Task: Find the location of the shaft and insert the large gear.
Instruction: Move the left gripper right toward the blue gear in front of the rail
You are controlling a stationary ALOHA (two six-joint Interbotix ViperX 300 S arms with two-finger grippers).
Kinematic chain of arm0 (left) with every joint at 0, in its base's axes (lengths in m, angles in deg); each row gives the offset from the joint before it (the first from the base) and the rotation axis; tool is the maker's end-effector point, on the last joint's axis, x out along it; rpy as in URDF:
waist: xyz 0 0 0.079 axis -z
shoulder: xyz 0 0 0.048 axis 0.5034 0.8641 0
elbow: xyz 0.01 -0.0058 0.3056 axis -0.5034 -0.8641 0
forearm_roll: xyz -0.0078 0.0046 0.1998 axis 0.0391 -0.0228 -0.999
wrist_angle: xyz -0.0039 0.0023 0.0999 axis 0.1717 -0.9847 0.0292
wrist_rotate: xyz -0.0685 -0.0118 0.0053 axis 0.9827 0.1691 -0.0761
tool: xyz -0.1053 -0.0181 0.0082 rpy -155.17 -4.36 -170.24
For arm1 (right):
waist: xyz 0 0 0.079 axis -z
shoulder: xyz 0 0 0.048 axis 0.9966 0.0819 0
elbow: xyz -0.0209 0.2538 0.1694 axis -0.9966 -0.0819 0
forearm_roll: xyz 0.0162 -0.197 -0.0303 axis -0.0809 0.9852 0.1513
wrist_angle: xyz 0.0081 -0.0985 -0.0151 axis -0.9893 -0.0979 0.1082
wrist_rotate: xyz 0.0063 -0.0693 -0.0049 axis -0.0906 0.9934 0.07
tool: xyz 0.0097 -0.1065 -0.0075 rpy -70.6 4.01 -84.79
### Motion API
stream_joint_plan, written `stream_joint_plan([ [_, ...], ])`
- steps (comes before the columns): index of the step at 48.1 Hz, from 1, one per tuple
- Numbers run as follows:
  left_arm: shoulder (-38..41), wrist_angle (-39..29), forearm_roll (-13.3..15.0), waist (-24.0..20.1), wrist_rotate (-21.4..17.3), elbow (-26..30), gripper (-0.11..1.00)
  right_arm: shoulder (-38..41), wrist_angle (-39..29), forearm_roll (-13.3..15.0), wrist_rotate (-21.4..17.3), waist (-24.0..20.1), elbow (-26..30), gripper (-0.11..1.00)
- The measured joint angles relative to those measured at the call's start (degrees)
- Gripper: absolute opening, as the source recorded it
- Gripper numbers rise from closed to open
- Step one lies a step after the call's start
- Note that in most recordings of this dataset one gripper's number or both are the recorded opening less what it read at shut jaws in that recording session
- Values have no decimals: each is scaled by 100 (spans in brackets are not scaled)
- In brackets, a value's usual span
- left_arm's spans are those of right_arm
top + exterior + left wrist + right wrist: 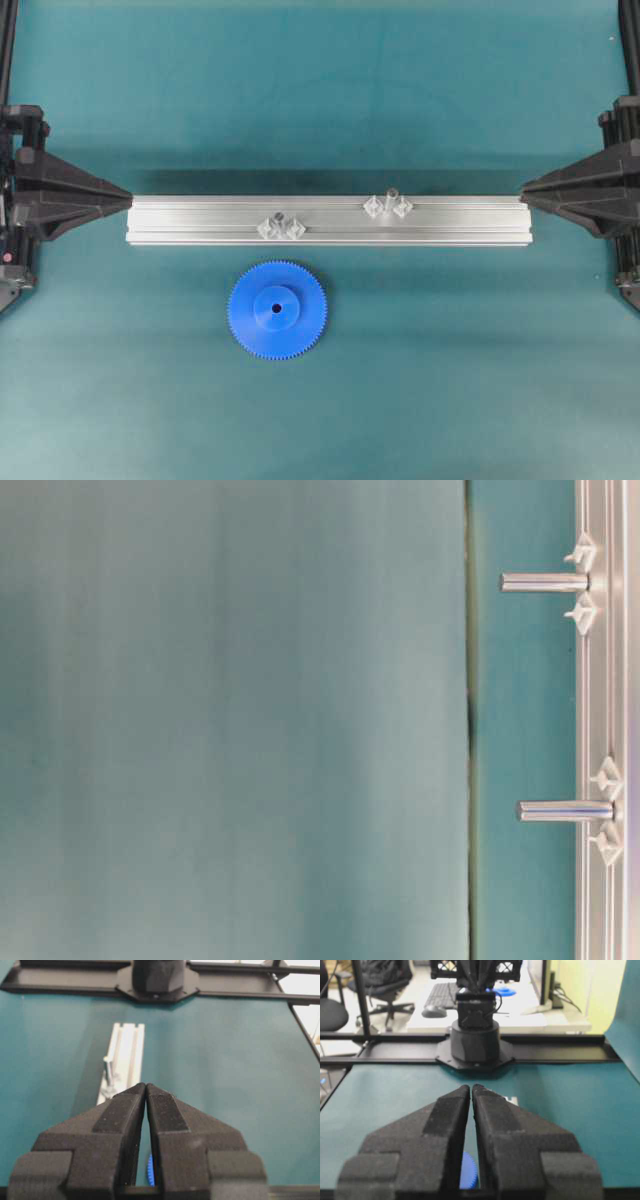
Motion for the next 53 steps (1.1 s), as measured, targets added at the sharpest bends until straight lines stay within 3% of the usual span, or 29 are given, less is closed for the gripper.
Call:
stream_joint_plan([
  [3,79,-9,-26,35,88,-9,6,0,-18,-9,0,0,-18,15],
  [6,246,-35,-44,62,167,-18,-1,-26,-141,-62,0,9,-53,8],
  [12,650,-132,-53,105,193,105,-1,-211,-642,-114,-79,0,-70,1],
  [35,2883,-1556,-62,563,791,1380,-1,-545,-2496,-123,-132,149,-70,1],
  [53,4597,-1960,-62,791,870,2303,-1,-545,-3006,-123,-185,272,-70,1],
])
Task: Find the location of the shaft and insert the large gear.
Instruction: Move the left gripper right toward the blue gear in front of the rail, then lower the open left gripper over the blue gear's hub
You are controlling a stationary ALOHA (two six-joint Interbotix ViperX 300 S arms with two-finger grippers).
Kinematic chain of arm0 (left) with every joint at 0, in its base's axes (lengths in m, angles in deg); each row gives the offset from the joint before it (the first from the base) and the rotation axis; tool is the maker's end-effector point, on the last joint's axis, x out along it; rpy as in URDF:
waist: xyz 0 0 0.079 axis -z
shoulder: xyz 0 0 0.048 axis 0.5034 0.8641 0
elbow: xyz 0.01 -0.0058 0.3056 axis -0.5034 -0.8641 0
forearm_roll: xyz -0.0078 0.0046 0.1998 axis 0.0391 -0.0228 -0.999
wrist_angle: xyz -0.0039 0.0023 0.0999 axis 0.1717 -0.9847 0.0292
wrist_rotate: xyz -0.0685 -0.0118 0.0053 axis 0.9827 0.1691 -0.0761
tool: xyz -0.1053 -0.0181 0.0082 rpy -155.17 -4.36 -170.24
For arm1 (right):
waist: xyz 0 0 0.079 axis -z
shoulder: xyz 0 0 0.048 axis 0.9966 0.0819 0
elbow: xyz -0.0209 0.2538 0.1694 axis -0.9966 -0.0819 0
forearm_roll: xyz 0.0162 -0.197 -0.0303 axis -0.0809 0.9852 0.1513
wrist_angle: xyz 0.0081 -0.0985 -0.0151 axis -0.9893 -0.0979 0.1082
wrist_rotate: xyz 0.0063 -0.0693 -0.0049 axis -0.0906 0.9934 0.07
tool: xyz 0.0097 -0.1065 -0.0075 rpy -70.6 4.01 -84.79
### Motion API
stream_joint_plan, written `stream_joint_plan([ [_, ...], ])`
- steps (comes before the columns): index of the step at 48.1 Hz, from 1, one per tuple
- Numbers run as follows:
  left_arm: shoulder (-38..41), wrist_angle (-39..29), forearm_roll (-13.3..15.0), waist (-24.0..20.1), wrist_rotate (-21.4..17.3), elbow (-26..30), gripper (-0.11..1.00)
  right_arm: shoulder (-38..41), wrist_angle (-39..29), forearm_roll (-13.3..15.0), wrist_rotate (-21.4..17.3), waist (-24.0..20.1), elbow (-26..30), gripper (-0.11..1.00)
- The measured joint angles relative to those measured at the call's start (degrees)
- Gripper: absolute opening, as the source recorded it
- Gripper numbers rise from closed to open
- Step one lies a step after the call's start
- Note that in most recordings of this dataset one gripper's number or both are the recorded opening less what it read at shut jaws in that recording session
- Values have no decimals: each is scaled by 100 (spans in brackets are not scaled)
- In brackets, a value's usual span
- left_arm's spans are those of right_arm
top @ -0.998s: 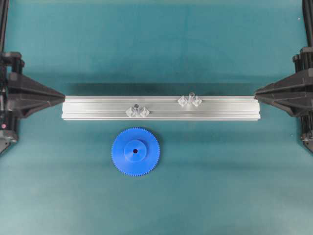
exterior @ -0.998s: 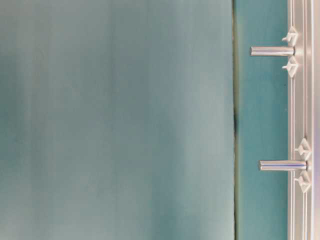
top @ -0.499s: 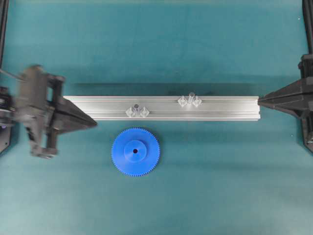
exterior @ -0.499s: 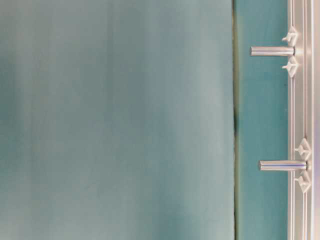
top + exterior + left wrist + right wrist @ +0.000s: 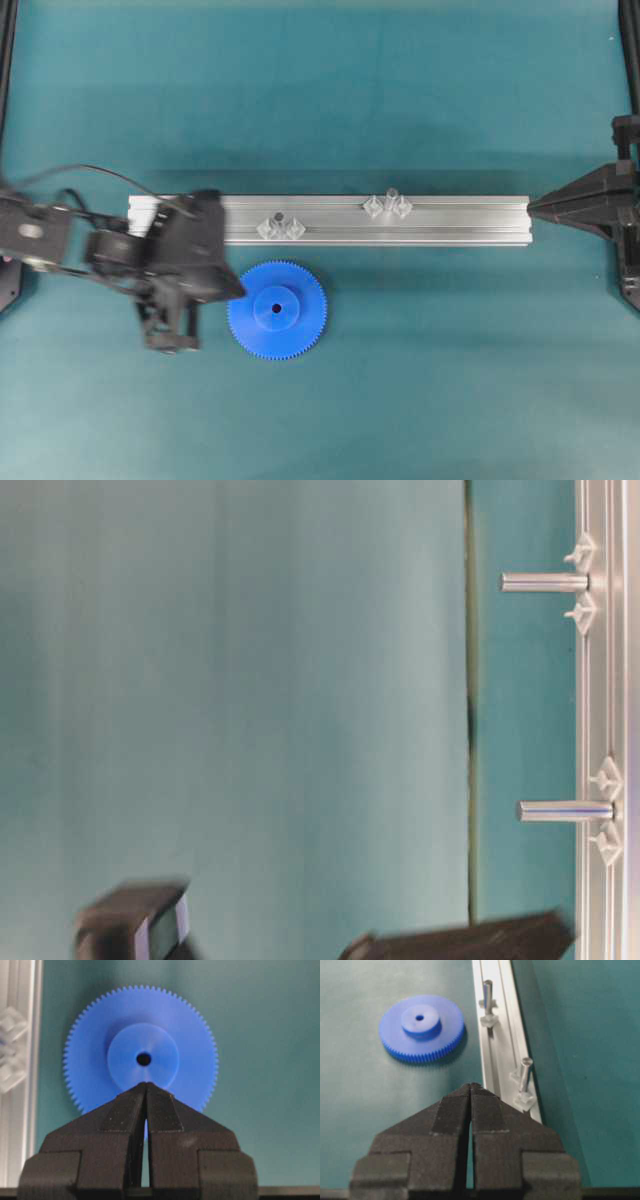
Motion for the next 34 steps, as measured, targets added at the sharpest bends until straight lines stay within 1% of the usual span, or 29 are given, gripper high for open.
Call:
stream_joint_plan([
  [4,255,-176,0,35,-26,237,1,-35,-26,0,0,0,0,1],
  [8,457,-343,0,62,-26,396,11,-62,-79,0,-18,0,0,1],
  [11,527,-413,0,62,-53,466,27,-79,-105,0,-18,0,0,1],
  [19,624,-448,0,70,-62,580,76,-123,-132,0,-26,9,0,1],
  [22,703,-448,0,70,-62,624,88,-141,-141,0,-26,0,0,1],
  [24,782,-448,0,62,-62,668,92,-158,-141,0,-26,9,0,1],
  [28,976,-457,0,70,-62,773,89,-176,-141,0,-70,9,0,1],
  [34,1292,-510,0,70,-62,932,91,-229,-141,0,-105,9,-18,1],
])
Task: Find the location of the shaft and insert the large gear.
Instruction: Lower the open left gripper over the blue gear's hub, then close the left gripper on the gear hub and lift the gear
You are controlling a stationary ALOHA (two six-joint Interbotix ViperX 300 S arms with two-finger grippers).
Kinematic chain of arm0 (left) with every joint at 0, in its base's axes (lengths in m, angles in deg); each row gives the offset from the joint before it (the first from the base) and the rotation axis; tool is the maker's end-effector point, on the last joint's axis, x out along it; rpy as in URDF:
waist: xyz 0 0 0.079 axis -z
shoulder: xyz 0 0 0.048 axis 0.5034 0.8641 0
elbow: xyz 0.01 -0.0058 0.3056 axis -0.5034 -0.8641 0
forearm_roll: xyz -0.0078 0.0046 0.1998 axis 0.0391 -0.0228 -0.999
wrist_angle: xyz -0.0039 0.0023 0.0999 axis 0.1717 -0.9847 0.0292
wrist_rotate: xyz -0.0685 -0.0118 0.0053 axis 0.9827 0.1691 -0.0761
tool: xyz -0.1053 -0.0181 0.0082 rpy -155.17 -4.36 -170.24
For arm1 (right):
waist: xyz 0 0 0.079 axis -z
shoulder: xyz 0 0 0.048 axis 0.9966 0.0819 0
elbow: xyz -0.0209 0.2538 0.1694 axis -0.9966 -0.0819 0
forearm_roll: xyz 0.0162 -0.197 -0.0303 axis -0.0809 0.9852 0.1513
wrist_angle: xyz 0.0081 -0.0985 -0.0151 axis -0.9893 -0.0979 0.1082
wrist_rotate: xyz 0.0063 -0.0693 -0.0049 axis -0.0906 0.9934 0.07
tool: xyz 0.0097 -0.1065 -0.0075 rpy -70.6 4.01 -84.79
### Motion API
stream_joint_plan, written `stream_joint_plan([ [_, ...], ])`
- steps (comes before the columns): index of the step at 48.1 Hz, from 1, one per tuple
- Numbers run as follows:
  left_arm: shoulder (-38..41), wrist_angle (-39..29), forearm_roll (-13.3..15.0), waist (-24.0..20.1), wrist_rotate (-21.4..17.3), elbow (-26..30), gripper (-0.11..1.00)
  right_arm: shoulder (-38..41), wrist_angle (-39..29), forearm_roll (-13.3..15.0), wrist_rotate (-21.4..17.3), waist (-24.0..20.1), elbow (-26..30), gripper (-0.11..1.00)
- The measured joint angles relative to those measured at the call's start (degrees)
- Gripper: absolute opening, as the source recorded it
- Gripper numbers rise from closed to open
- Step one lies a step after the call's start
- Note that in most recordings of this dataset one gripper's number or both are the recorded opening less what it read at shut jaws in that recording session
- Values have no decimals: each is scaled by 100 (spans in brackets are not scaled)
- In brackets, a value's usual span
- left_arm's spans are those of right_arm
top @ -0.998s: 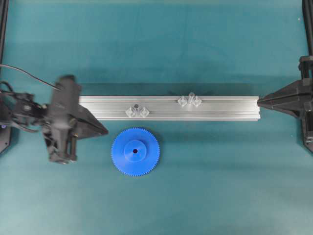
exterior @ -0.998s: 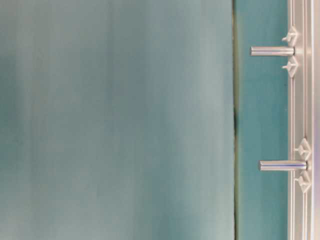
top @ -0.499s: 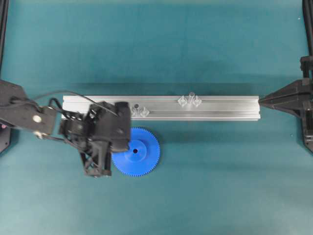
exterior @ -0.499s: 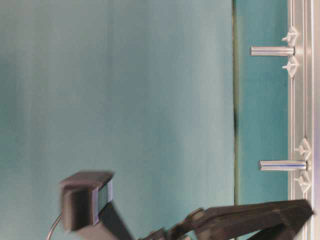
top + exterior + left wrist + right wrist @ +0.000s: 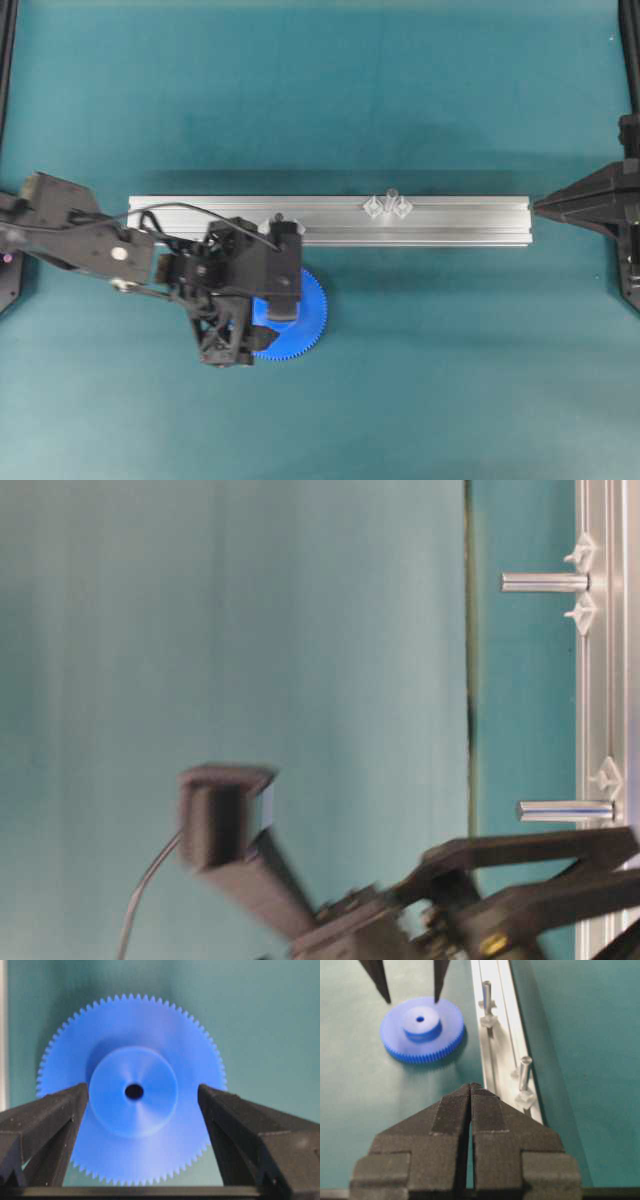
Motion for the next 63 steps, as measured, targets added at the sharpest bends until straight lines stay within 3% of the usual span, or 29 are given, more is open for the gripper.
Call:
stream_joint_plan([
  [63,492,-879,-18,9,-9,343,93,-316,-149,0,-26,0,-158,1],
])
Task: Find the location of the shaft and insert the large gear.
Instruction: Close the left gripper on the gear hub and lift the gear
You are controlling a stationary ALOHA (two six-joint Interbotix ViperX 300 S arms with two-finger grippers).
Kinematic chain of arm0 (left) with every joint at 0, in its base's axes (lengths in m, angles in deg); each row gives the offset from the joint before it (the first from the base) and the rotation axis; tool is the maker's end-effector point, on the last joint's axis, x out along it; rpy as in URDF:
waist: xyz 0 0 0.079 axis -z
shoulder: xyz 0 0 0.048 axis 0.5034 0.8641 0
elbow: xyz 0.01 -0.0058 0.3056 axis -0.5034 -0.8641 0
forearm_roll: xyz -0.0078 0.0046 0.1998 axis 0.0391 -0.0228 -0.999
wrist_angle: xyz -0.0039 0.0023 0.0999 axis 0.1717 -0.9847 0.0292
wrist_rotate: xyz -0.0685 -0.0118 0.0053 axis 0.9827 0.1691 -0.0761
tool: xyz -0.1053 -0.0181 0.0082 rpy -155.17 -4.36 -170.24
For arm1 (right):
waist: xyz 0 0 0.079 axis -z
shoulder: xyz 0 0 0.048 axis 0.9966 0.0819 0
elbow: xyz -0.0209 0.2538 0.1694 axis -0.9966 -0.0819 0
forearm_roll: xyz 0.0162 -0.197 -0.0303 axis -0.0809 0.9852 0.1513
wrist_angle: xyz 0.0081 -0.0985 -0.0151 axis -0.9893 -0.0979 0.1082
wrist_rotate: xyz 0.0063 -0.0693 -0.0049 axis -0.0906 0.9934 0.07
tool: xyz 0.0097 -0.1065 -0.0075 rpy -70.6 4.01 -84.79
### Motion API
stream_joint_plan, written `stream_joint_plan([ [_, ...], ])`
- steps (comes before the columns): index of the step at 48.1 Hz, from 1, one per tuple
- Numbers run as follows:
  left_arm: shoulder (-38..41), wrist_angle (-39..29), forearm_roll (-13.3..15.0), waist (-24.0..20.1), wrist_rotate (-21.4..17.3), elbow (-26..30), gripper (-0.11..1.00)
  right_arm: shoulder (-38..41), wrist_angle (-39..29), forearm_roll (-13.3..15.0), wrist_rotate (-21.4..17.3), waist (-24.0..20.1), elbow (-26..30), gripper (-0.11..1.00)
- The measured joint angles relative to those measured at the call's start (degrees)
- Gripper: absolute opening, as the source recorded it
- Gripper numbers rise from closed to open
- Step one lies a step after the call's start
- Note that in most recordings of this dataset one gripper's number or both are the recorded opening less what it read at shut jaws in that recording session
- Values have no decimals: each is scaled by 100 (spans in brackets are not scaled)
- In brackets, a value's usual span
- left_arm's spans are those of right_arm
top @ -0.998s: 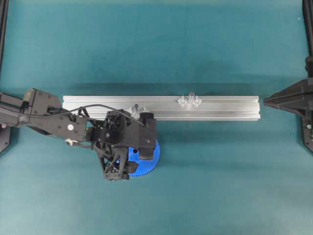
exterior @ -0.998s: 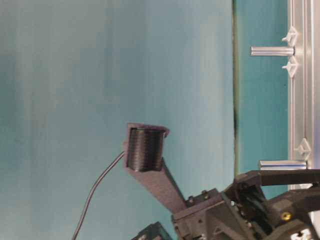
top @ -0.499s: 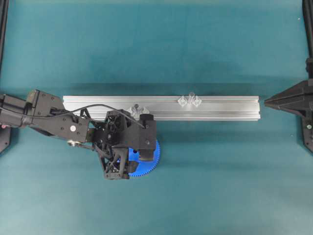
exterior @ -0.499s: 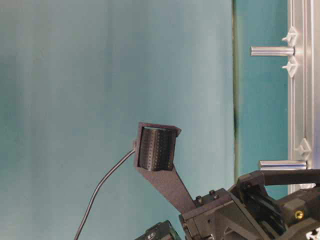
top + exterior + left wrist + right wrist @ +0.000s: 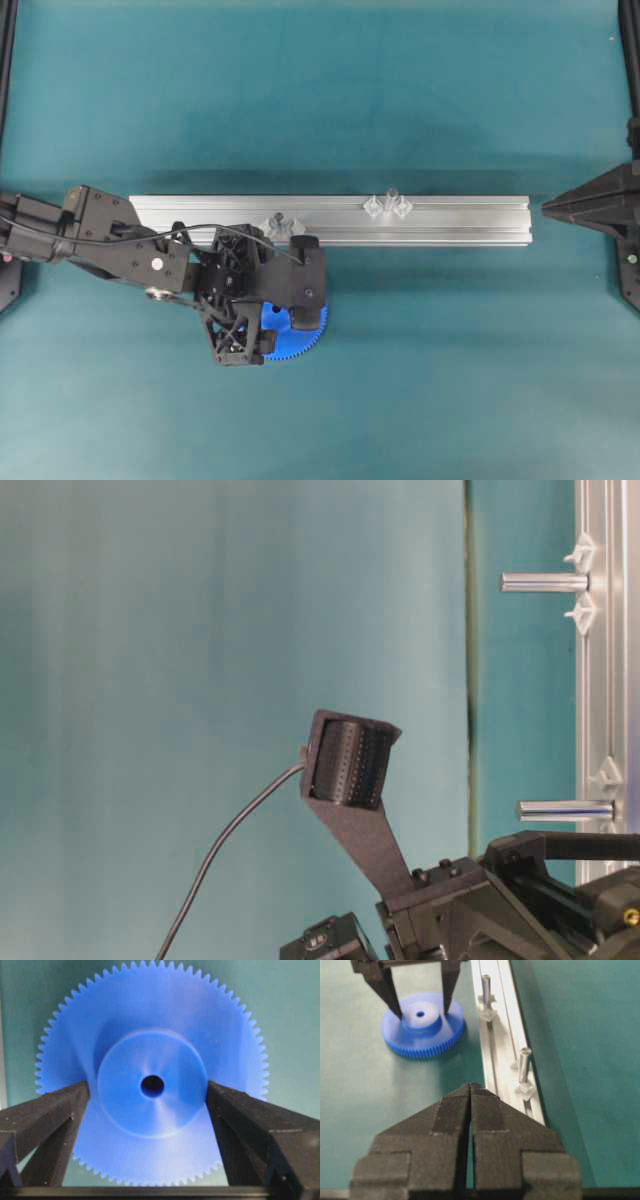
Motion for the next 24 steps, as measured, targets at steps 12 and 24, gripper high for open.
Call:
stream_joint_plan([
  [12,26,18,0,0,79,79,93,0,-9,0,-26,9,0,1],
  [24,70,26,0,0,53,114,93,-9,-9,0,-35,9,-26,1],
])
